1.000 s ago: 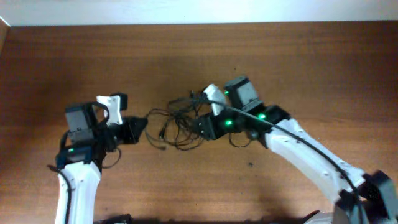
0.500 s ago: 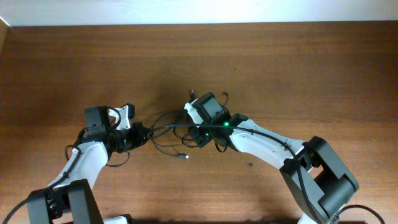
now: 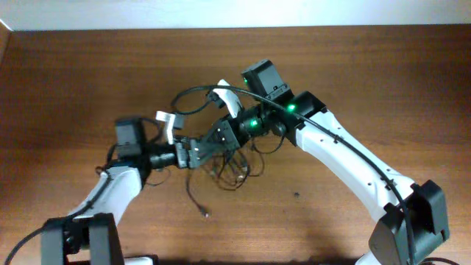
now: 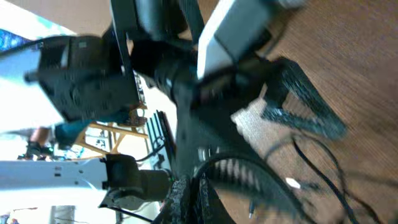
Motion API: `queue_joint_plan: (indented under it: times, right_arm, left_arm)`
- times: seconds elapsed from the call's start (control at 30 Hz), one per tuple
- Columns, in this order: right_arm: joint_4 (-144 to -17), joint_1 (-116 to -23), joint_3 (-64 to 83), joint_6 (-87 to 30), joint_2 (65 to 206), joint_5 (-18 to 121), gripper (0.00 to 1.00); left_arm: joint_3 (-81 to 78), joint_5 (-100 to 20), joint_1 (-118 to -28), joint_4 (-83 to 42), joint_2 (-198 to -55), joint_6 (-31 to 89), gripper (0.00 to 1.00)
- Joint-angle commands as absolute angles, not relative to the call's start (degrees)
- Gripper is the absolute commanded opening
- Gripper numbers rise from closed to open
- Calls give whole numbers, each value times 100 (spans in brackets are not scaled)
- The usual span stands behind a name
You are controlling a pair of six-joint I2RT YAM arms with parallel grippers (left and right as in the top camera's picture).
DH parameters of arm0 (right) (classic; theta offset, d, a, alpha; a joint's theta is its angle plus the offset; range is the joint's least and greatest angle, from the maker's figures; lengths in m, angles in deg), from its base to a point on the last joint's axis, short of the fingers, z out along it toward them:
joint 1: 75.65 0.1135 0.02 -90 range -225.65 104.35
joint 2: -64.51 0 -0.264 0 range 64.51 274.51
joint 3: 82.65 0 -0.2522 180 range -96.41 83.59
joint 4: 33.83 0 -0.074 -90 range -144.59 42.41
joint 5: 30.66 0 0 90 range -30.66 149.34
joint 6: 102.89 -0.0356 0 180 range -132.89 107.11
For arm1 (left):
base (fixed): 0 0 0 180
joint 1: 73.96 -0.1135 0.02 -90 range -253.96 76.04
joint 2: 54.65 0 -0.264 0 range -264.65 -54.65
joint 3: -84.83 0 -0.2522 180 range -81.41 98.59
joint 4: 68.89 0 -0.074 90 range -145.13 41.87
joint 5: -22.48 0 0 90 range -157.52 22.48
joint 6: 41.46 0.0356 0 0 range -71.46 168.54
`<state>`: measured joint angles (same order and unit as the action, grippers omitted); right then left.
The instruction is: Untangle cables
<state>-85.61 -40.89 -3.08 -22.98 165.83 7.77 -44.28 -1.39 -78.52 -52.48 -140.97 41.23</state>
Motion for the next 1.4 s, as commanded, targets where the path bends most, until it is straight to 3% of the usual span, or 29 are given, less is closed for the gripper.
queue_joint_plan:
  times: [0.0,0.07,0.13,0.17,0.27,0.33,0.37,0.5,0.53,0.6,0.67,0.77,0.93,1.03,1.13,1.17,1.2,1.23,1.33,1.37]
  right_arm:
    - [-8517,-4139,-424,-2394,16535,875,4]
    - [-8557,-4336,-424,-2652,16535,1369,4]
    - [-8557,-4428,-424,-2692,16511,1284,4]
    - [-8576,-4419,-426,-2689,16393,1295,4]
    - [-9599,-4683,-675,-2456,15560,2427,4]
    - [-10524,-5520,-750,-2392,14474,3393,4]
    - [-10782,-5851,-750,-2399,14190,3839,4]
    - [-11739,-6832,-743,-3037,13875,5920,4]
    - [-11807,-6836,-743,-3030,13960,5531,5]
    - [-11809,-6611,-730,-2622,14140,4497,32]
    - [-11811,-6185,-693,-2713,14561,3459,68]
    - [-11411,-5322,-474,-1793,15283,2550,81]
    - [-10148,-4028,-55,-416,16599,1387,82]
    - [-9173,-3617,13,-412,17009,1400,82]
    - [-9035,-3556,15,-432,17291,1575,77]
    - [-9068,-3560,15,-434,17326,1647,49]
    - [-9201,-3573,11,-434,17291,1680,13]
    - [-9405,-3650,-4,-506,17215,1951,4]
    - [-10226,-4469,-175,-630,16360,2438,4]
    - [-10467,-5346,-188,-1164,15584,3293,4]
  left_arm:
    - [-4420,-1490,-7063,-5291,-14110,3736,99]
    - [-4420,-3475,-6866,-5068,-14110,2579,99]
    - [-4420,-3532,-7028,-5204,-14110,2125,97]
    - [-4420,-3886,-6998,-5228,-14110,1694,78]
    - [-4420,-5752,-6805,-5158,-14112,1550,40]
    - [-4420,-6635,-6816,-5165,-14112,1552,5]
    - [-4420,-6720,-6816,-5165,-14112,1552,0]
    - [-4378,-6734,-6869,-5213,-14066,1530,0]
    - [-4275,-6548,-6969,-5206,-13887,1532,0]
    - [-4173,-5840,-7026,-5211,-13411,1808,0]
    - [-4171,-5682,-7028,-5079,-12807,2013,0]
    - [-4171,-5682,-7028,-4863,-12161,2011,0]
    - [-4171,-5628,-7028,-4690,-11997,1390,0]
    - [-4171,-5210,-7035,-4690,-11964,802,0]
    - [-4171,-4815,-7039,-4688,-11782,477,0]
    - [-4171,-4738,-7039,-4688,-11664,461,0]
    - [-4171,-4762,-7100,-4671,-11599,464,0]
    - [-4171,-4817,-7221,-4577,-11601,464,0]
    - [-4173,-6349,-7437,-3381,-11618,660,0]
    - [-4173,-7510,-7437,-2682,-11618,658,0]
